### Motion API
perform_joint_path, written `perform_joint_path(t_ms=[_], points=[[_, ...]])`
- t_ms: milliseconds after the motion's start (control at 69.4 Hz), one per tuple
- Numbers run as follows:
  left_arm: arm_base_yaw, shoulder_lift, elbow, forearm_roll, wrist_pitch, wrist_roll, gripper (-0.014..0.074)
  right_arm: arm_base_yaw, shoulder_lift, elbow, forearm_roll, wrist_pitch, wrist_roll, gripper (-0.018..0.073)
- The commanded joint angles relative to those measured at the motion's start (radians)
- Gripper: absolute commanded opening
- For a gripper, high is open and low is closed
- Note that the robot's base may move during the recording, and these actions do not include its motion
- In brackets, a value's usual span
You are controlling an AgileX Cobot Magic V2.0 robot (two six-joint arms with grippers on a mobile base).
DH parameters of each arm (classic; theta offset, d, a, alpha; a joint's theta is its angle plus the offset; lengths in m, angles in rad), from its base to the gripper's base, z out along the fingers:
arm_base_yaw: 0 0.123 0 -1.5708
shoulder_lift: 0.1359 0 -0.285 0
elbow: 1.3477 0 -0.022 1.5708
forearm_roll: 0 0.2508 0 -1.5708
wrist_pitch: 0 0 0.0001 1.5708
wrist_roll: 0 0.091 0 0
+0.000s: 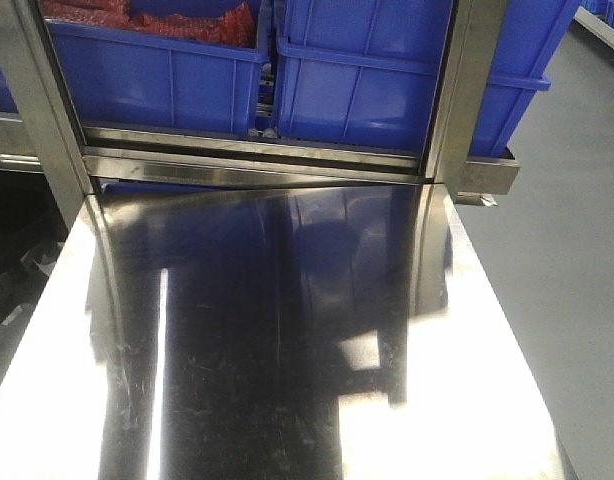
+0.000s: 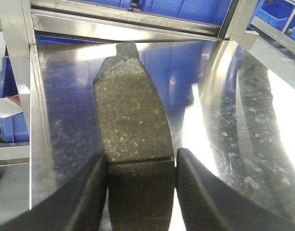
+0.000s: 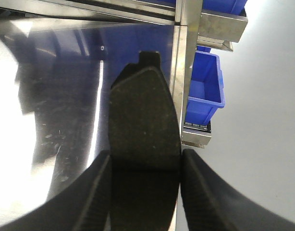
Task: Move and align brake pads A on conveyor
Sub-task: 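Back the base away from the table and turn toward the aisle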
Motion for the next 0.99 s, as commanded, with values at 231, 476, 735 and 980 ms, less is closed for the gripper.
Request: perform_joint_path(t_ms=[231, 476, 735, 980], points=[[-0.003, 0.012, -0.024, 0.004, -0.098, -0.003, -0.0008, -0.006, 0.005, -0.029, -0.024, -0.086, -0.009, -0.0002], [-0.003, 0.012, -0.024, 0.004, -0.098, -0.003, -0.0008, -0.006, 0.005, -0.029, -0.023, -0.086, -0.009, -0.0002], [-0.003, 0.012, -0.024, 0.004, -0.098, -0.003, -0.0008, -0.006, 0.005, -0.029, -0.023, -0.086, -0.009, -0.0002], [-0.003, 0.012, -0.024, 0.004, -0.098, -0.003, -0.0008, -0.006, 0.005, -0.029, -0.023, -0.086, -0.009, -0.0002]])
